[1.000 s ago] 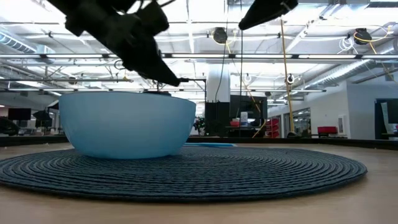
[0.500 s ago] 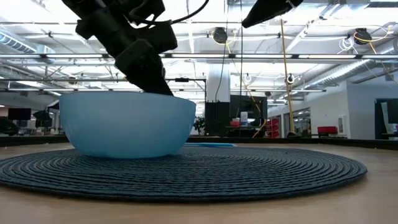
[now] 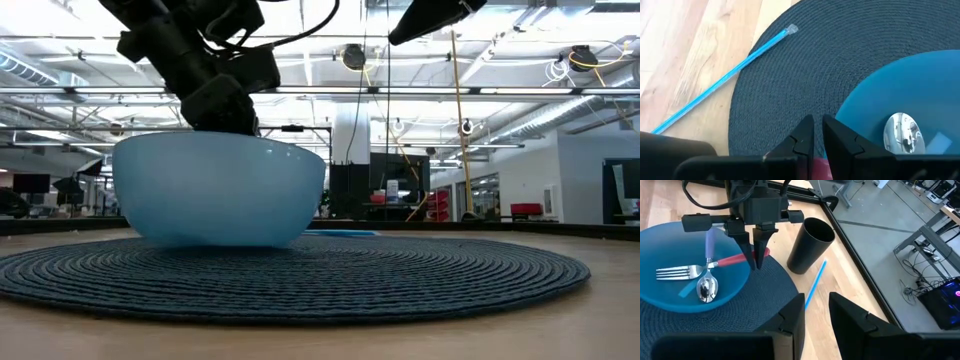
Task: Pick & Place Utensil
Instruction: Adjust the pink fork in the blue bowl on the blue mat
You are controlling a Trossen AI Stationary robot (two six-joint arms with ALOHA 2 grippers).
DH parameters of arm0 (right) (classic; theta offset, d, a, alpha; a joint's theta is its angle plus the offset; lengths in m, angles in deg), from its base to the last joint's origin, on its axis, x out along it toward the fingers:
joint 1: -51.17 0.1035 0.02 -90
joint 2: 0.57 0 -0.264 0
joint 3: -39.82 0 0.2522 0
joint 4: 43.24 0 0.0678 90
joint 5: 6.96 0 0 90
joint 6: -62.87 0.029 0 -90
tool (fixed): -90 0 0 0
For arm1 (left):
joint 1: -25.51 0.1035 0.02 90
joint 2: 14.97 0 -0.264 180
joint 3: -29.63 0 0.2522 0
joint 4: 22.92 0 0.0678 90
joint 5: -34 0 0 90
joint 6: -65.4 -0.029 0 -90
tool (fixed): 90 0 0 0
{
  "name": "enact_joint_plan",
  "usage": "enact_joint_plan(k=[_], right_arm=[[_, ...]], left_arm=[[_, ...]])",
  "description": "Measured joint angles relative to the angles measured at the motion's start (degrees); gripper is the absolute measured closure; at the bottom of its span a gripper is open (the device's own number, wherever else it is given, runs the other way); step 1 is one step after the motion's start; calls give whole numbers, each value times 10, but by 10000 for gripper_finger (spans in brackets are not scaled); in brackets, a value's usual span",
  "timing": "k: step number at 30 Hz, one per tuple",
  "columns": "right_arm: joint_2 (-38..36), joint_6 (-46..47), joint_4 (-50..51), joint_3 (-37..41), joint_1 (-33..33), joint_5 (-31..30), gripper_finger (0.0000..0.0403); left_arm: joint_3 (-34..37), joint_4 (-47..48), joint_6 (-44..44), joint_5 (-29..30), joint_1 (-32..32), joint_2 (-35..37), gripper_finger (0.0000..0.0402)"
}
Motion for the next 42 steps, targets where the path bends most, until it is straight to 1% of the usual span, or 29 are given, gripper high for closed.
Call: enact_joint_plan(k=[5,10,14,20,24,32,42], right_arm=[[0,0,0,0,0,0,316],[0,0,-16,23,0,0,316],[0,0,-38,45,0,0,316],[0,-1,-51,54,0,0,316],[0,-2,-59,54,0,0,316],[0,-8,-79,54,0,0,316],[0,-7,-81,54,-1,2,316]], left_arm=[[0,1,0,12,-11,14,355],[0,20,-1,47,-24,39,355],[1,48,4,48,-26,53,355],[1,48,-4,48,-25,59,355],[1,44,-30,48,-23,55,355],[1,-12,-80,47,-12,55,355],[1,46,-68,58,1,55,355]])
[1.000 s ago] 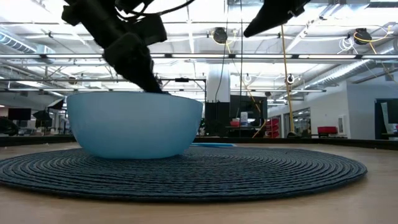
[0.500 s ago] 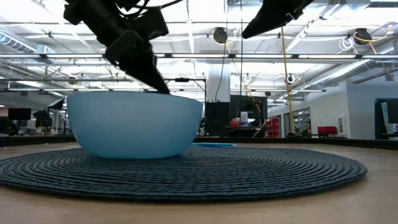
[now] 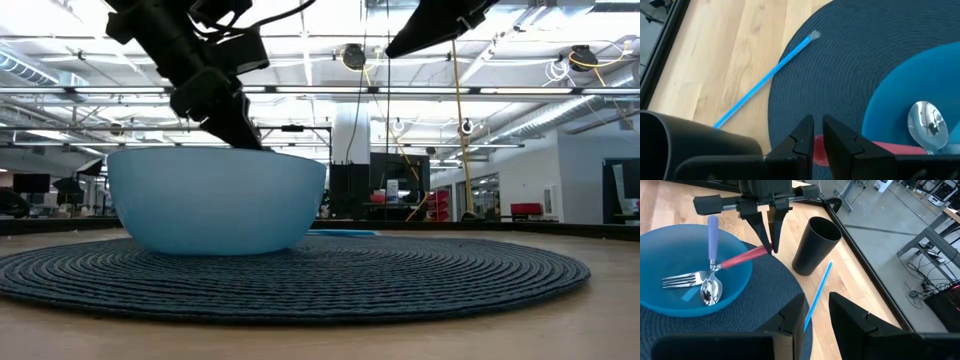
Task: Pick & Place Utensil
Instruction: Adjust the pink fork in the blue bowl on the blue mat
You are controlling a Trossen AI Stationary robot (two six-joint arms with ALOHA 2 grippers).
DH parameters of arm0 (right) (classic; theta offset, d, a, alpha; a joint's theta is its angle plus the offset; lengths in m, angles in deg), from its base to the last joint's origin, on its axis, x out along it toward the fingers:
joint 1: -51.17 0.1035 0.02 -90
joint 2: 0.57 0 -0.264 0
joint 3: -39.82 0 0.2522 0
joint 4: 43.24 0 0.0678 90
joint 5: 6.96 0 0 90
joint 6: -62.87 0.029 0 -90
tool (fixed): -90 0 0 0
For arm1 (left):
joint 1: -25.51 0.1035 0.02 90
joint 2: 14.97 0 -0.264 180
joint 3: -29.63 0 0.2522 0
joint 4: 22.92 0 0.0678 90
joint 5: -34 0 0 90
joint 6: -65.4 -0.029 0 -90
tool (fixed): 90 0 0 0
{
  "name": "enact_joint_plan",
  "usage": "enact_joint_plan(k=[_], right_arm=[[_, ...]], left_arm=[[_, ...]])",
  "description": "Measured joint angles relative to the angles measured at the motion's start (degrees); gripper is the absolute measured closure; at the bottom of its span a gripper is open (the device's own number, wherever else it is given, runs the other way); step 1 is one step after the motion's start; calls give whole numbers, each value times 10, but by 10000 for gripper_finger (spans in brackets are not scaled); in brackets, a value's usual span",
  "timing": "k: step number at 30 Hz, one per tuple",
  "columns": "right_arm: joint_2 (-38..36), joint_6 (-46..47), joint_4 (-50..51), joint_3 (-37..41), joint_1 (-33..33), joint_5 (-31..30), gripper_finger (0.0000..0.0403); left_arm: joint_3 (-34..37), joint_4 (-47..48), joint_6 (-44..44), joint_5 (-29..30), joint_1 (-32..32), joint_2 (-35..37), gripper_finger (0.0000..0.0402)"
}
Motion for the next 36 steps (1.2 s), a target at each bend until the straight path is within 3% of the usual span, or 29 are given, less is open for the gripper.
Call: enact_joint_plan(k=[36], right_arm=[[0,-2,-3,0,-1,0,316]], left_arm=[[0,65,45,22,-35,4,355]])
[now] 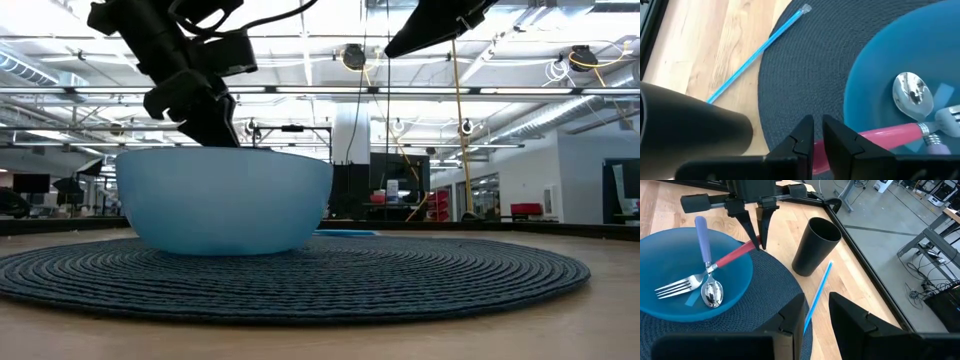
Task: Pick & Place Utensil
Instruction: Adjust the pink fork in the blue bowl on the blue mat, then put the black cup to the right of the blue bowl on the blue mat
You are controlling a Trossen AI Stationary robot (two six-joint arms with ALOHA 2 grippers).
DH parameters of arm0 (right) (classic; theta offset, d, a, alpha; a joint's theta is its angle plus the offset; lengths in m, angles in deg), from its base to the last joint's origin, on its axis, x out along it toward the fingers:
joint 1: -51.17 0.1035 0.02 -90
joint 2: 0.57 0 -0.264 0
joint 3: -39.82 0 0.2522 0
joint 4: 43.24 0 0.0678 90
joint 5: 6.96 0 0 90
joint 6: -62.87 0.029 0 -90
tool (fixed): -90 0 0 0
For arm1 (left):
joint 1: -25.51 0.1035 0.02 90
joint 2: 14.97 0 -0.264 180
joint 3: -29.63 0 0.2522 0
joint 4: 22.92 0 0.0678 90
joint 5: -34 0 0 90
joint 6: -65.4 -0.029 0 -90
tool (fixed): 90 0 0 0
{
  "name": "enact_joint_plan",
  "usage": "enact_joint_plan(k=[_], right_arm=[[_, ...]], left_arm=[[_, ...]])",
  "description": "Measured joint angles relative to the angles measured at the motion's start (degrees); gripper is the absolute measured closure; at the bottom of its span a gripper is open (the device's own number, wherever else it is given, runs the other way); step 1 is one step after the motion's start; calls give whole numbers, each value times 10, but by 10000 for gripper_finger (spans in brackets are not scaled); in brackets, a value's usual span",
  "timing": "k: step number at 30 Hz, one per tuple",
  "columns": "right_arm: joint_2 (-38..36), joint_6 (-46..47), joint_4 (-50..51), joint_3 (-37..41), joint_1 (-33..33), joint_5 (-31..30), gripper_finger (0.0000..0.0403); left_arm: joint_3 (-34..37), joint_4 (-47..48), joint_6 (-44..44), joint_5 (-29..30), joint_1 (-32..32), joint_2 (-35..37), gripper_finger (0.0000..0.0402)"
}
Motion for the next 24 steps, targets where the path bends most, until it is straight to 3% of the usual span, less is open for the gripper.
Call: enact_joint_plan(k=[18,24], right_arm=[[0,-3,3,0,0,0,316],[0,-96,-52,0,-3,4,316]], left_arm=[[0,81,55,41,-46,73,355],[1,77,31,51,-67,149,355]])
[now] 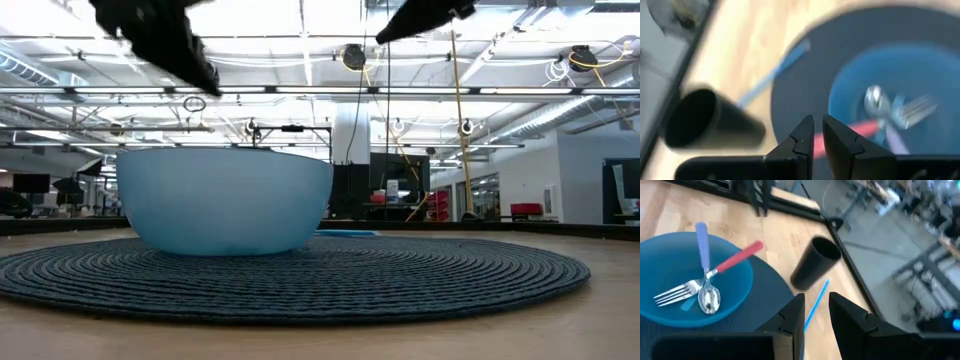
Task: Pick & Place Utensil
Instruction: Put the black cup to the right of the blue bowl on the blue mat
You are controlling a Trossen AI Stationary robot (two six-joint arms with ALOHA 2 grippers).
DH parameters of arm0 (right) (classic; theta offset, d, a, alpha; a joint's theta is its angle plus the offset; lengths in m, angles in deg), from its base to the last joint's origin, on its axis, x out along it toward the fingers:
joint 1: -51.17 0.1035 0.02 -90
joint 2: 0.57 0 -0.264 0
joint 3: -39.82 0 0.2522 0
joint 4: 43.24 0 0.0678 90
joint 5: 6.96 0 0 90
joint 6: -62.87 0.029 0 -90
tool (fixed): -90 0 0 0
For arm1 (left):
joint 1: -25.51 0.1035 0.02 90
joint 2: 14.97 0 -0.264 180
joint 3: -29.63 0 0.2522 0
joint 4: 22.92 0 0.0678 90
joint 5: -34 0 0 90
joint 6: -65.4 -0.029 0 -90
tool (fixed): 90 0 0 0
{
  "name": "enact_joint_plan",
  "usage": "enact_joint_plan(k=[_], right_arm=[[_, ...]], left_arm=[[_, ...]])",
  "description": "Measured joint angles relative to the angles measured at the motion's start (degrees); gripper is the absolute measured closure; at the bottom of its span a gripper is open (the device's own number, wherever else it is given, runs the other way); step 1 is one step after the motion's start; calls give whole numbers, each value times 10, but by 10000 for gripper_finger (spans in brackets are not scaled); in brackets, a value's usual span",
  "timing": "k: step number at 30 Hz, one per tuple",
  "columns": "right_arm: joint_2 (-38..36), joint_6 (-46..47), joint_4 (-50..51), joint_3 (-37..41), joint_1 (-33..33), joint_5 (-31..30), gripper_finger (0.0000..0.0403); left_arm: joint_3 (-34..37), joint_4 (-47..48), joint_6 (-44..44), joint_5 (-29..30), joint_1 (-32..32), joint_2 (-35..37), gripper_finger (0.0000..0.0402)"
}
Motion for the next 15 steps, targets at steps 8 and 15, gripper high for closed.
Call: enact_joint_plan(k=[8,15], right_arm=[[-2,-116,-97,0,-64,175,316],[-2,-164,-114,0,-126,270,316]], left_arm=[[5,16,-55,11,-48,154,355],[53,3,-71,32,-80,279,355]])
